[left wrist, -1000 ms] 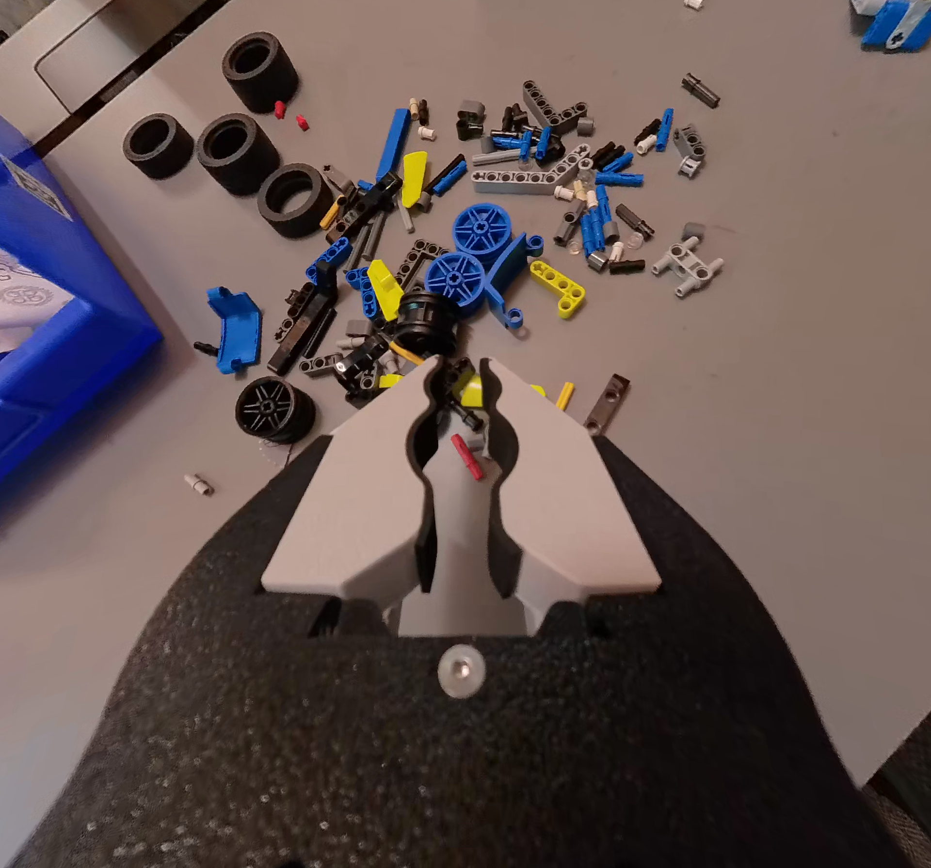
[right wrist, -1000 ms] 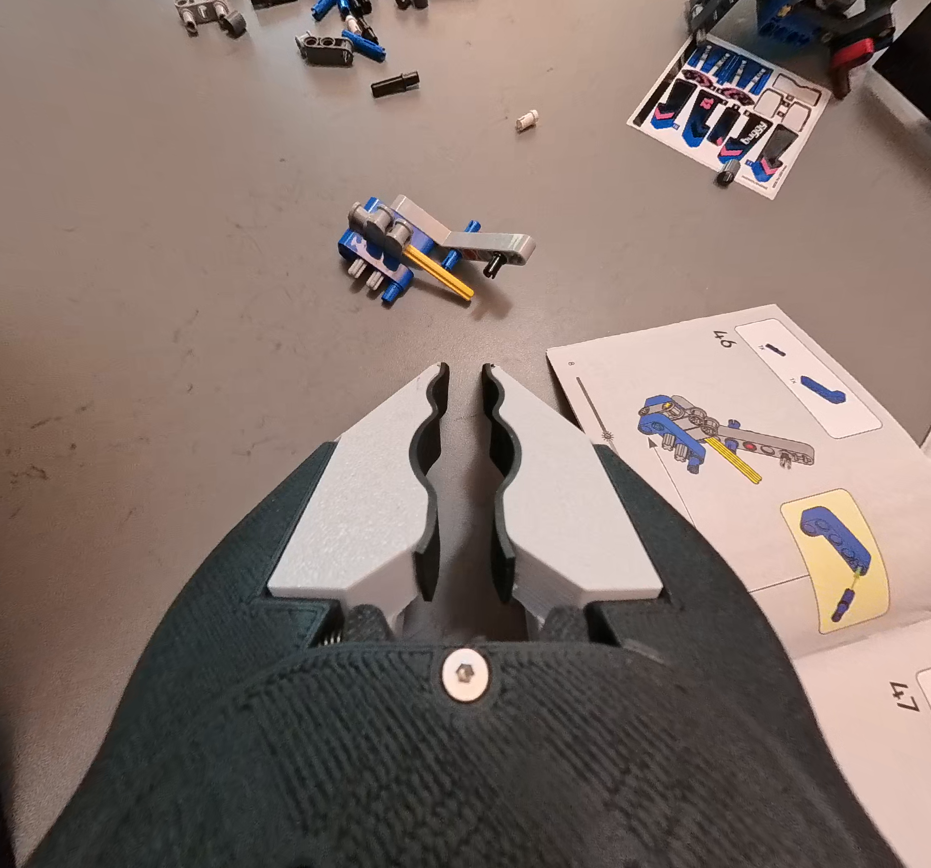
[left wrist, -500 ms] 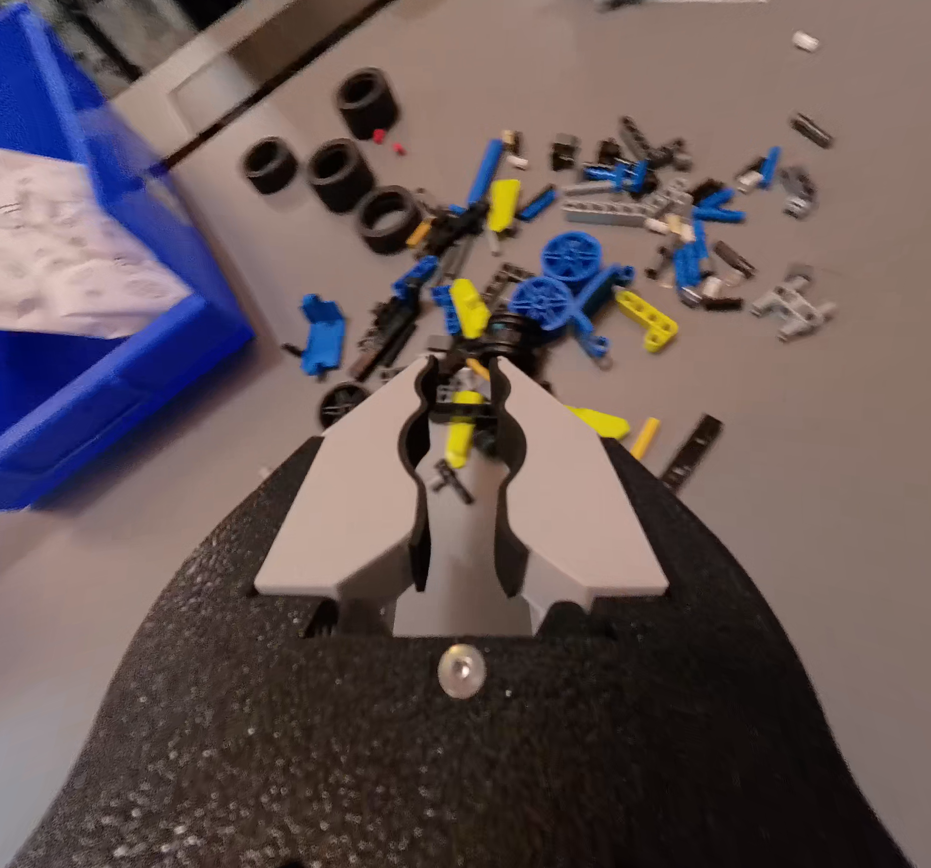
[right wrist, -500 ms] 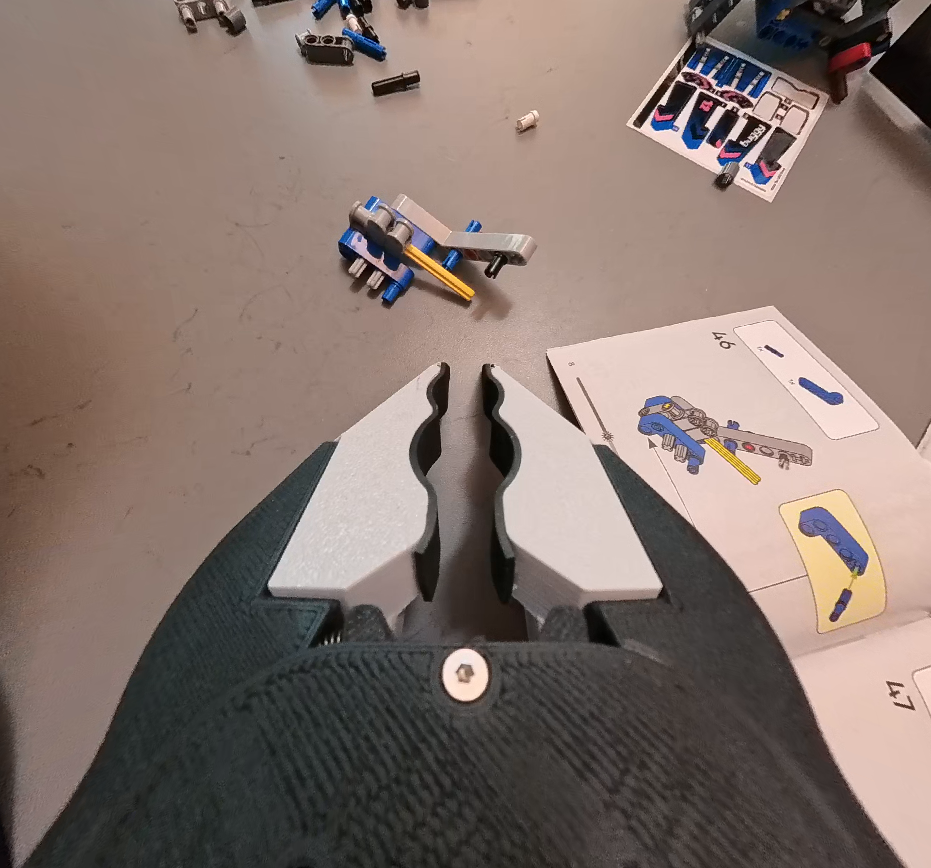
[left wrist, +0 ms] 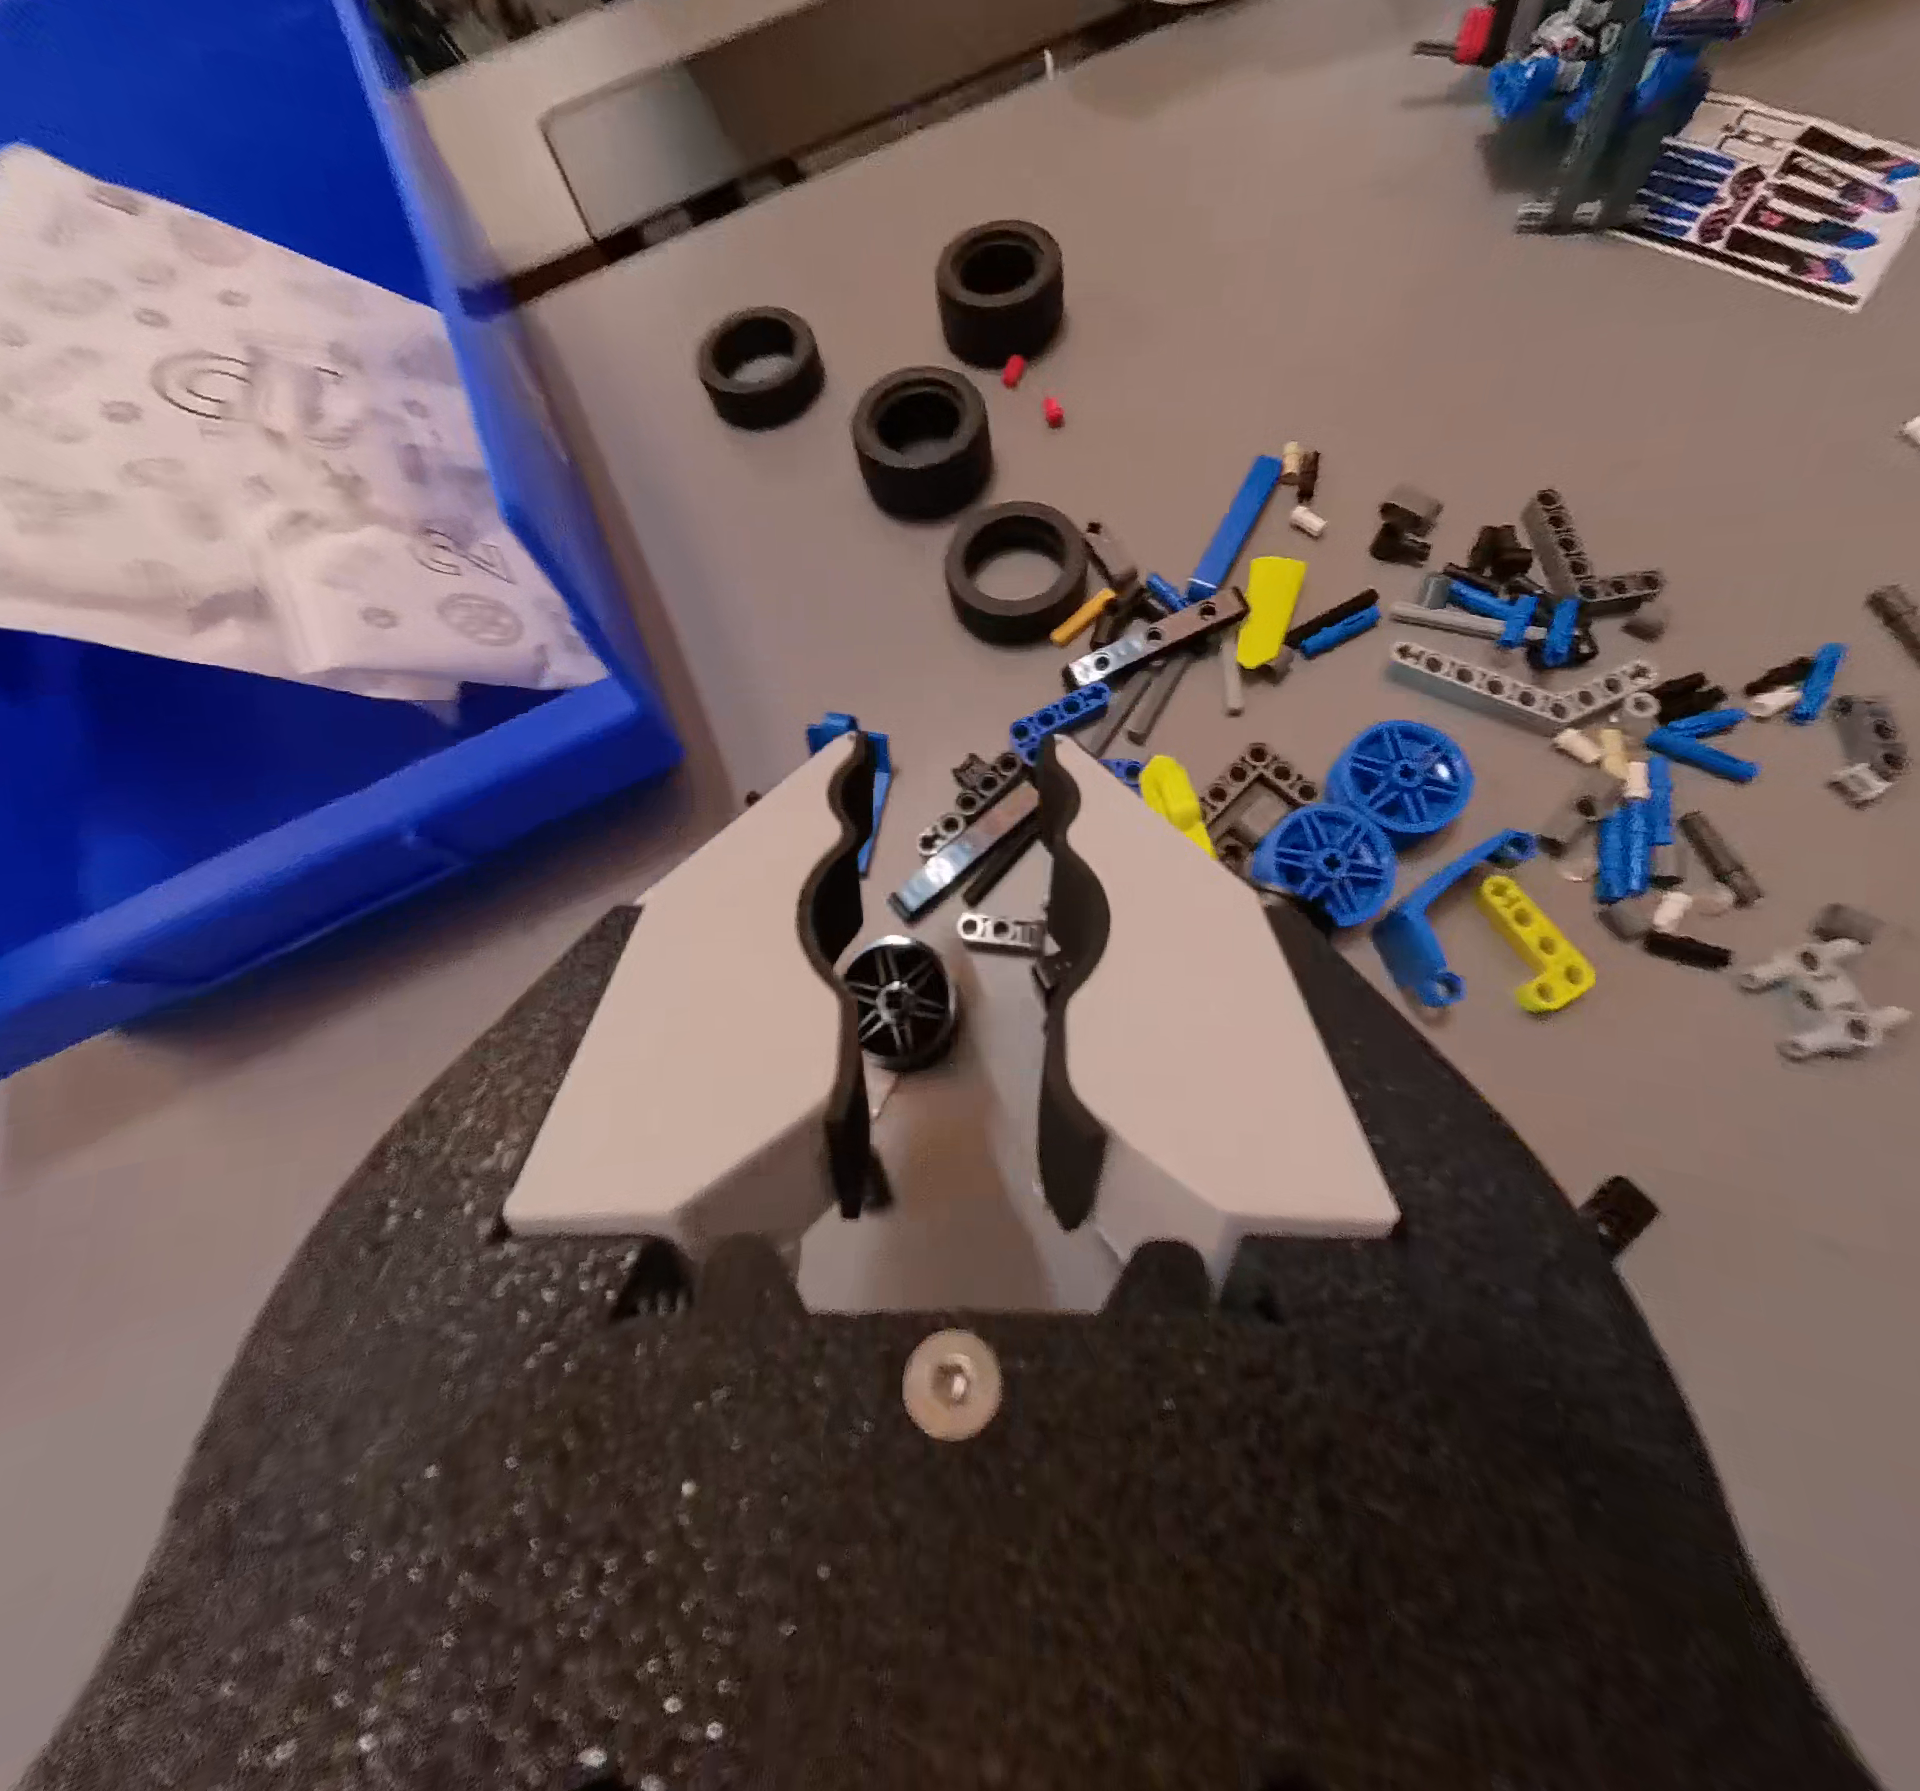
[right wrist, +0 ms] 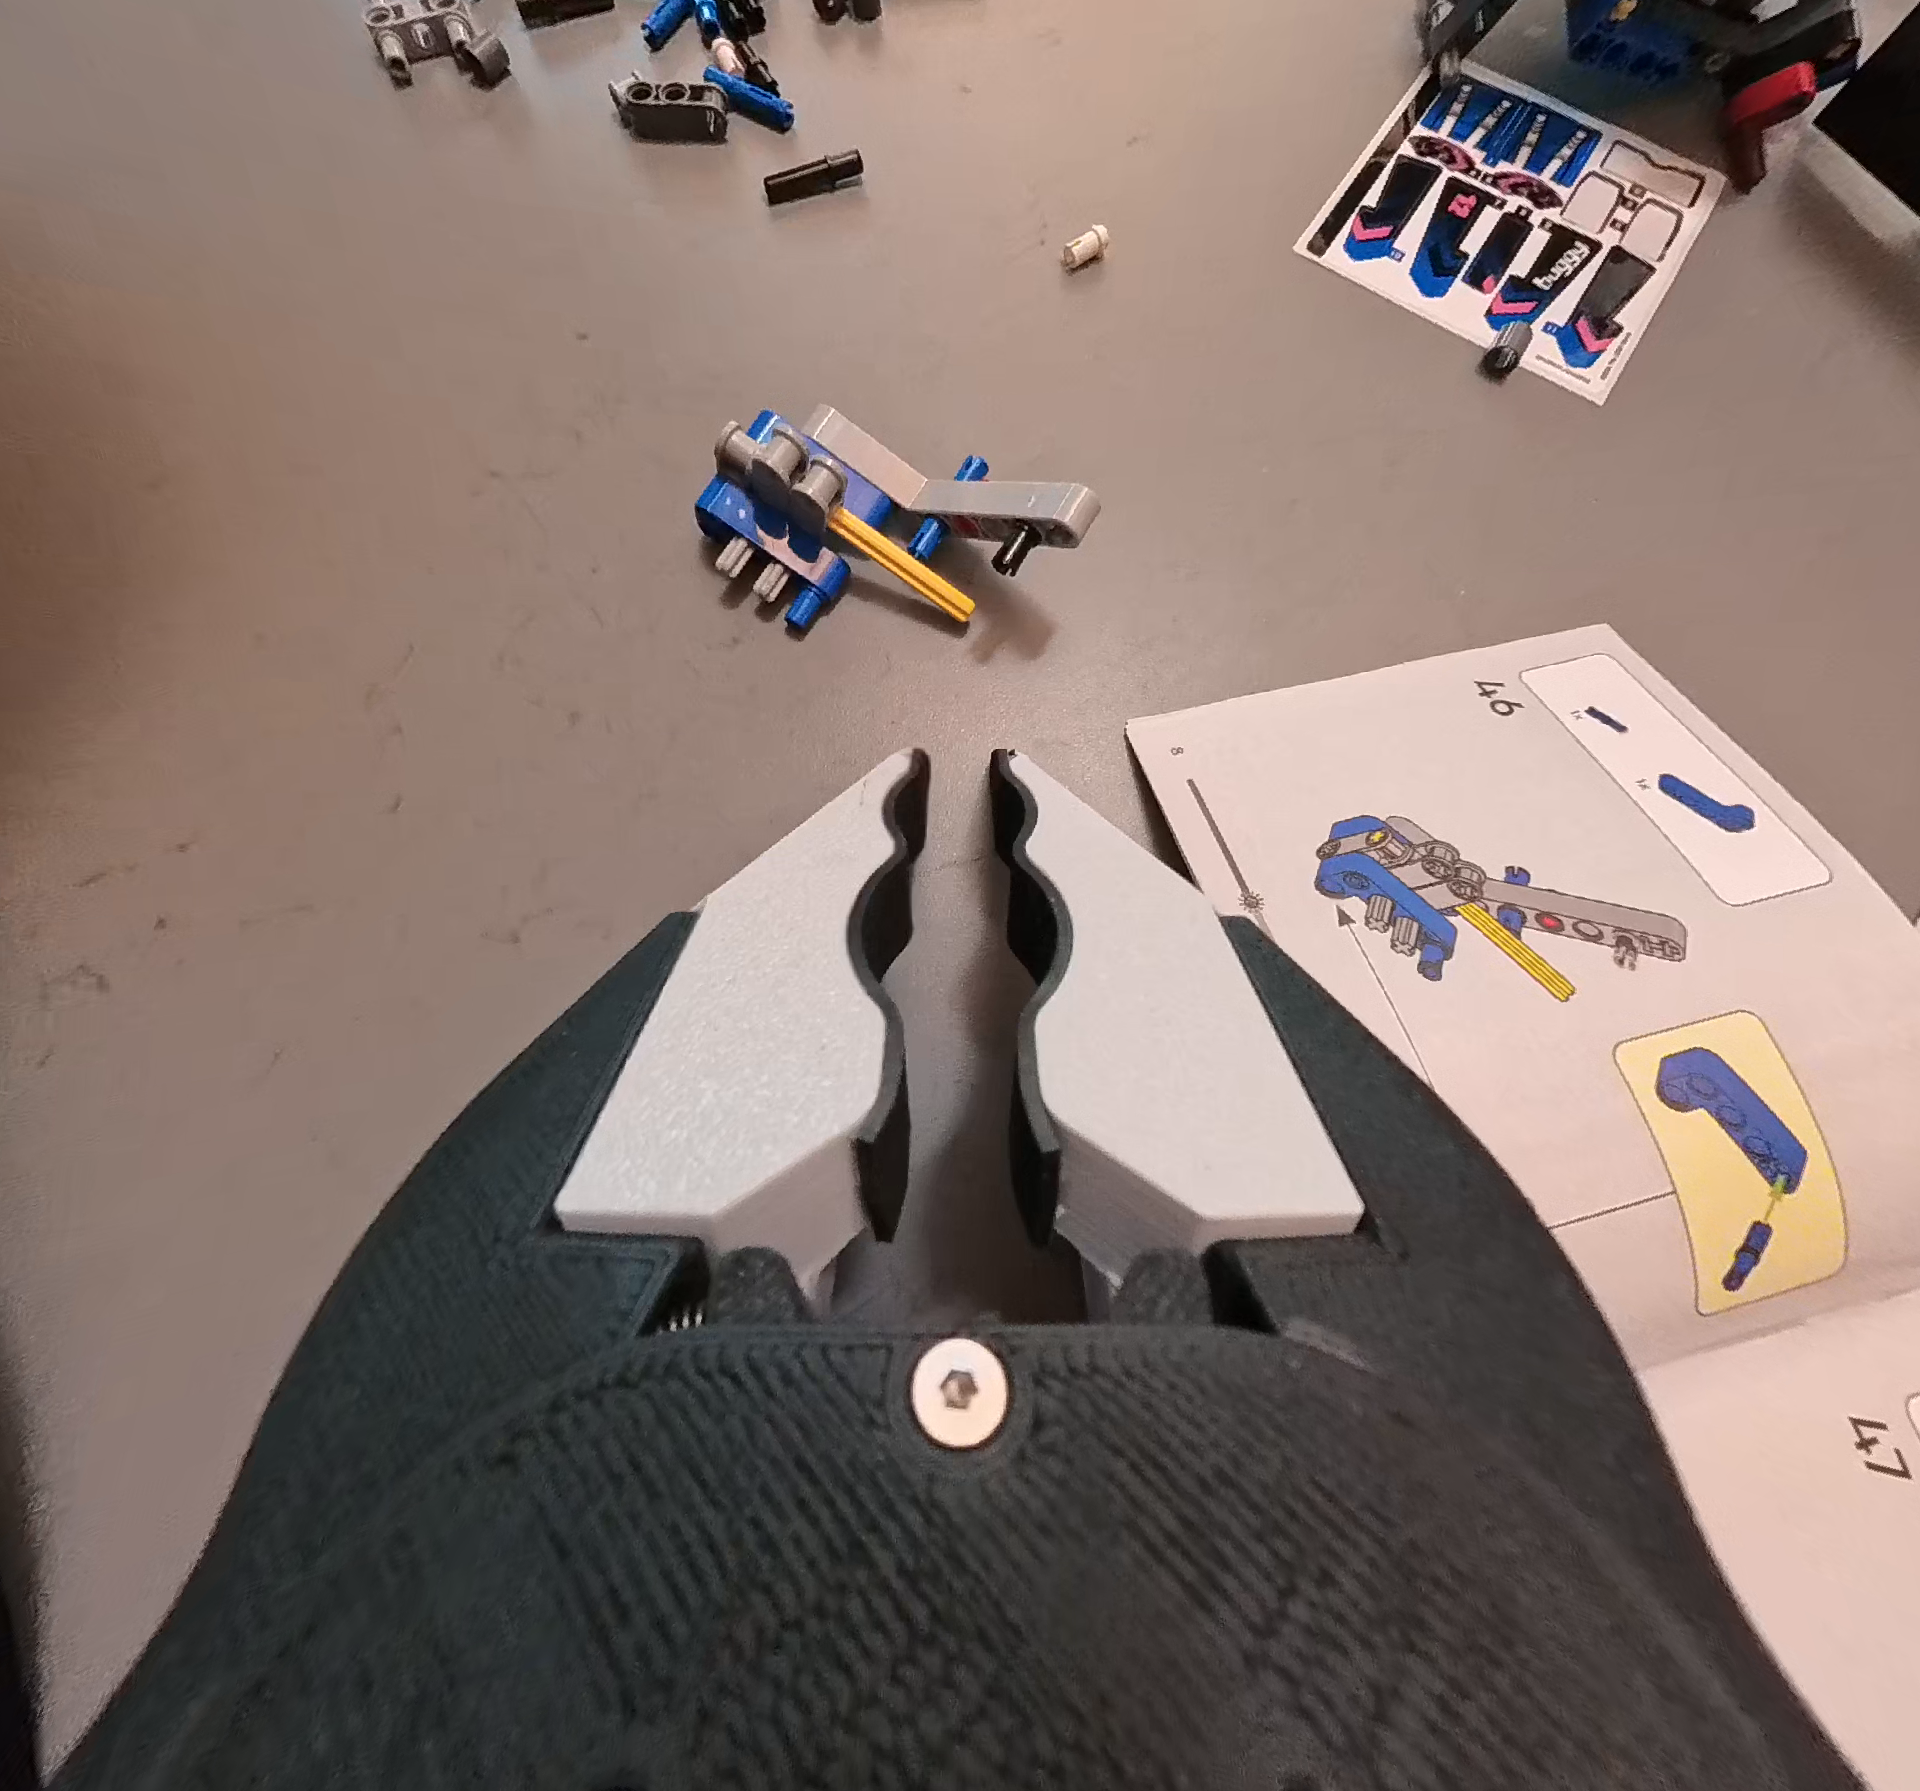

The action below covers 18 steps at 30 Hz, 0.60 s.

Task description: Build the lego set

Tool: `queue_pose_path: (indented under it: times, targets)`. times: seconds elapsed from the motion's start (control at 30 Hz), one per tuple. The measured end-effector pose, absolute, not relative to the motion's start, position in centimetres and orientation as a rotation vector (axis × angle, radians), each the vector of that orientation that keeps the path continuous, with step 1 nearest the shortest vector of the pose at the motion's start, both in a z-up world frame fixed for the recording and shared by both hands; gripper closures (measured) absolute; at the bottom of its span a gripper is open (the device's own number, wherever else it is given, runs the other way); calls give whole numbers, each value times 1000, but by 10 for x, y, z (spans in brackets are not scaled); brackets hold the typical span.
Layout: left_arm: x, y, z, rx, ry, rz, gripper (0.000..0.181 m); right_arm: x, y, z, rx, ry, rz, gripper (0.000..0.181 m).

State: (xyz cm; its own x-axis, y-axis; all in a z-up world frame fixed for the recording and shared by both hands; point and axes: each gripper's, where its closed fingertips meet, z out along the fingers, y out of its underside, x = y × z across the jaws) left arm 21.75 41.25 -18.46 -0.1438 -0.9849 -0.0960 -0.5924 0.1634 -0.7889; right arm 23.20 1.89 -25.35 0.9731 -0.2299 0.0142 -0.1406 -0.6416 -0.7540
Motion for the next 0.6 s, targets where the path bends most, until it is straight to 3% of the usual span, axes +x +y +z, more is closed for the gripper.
queue_pose_path:
  times: [0.2,0.6]
  targets:
    - [235,382,-182,-1531,1842,-1010,154,234,21,-254,-2282,226,-187,175]
    - [183,388,-209,-1504,2101,-910,161,234,21,-254,-2280,240,-159,175]
